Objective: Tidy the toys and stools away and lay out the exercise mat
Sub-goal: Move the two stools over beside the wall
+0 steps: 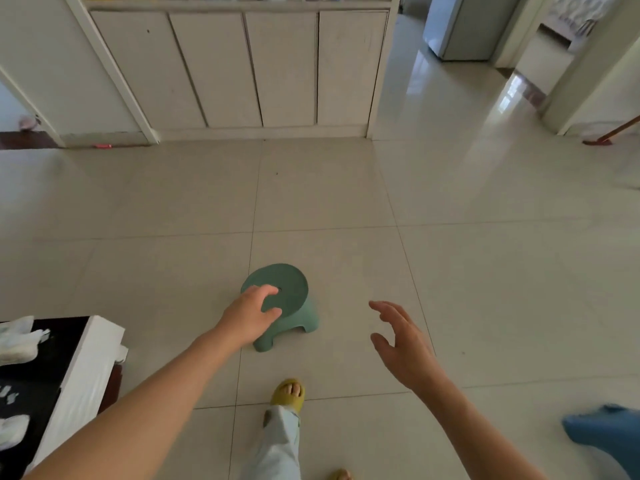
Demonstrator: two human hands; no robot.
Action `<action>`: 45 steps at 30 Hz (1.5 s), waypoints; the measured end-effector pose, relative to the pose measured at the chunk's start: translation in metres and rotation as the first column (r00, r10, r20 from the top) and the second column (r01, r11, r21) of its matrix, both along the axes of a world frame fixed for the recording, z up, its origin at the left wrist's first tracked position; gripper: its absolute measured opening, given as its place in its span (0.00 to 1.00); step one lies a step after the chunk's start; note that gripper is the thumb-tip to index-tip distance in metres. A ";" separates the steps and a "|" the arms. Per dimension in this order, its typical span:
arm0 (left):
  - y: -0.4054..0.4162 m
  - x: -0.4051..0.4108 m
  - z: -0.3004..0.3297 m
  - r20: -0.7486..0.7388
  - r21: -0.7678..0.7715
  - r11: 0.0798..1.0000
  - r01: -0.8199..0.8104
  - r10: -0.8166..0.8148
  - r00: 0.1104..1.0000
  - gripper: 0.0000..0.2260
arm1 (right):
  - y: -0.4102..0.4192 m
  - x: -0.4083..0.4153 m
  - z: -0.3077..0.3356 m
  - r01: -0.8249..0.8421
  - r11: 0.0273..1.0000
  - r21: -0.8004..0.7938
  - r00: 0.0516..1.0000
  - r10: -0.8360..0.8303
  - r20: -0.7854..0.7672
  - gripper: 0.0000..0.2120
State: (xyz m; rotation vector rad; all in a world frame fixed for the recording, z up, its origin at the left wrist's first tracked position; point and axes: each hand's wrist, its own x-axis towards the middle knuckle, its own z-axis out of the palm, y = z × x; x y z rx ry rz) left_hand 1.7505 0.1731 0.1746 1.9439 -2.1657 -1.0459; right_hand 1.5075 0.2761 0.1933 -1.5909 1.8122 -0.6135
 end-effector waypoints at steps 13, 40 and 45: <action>-0.165 -0.022 -0.213 0.243 0.327 0.942 0.082 -0.167 0.955 0.27 | -0.137 -0.009 -0.164 0.213 0.937 0.277 0.962 -0.251 0.107 0.23; -0.247 -0.021 -0.440 0.483 0.272 0.906 0.324 -0.420 0.769 0.56 | -0.197 0.025 -0.374 0.339 0.791 0.509 0.858 -0.482 0.177 0.23; -0.218 -0.045 -0.387 0.493 0.216 0.885 0.413 -0.464 0.736 0.57 | -0.185 0.008 -0.339 0.388 0.766 0.512 0.828 -0.534 0.171 0.23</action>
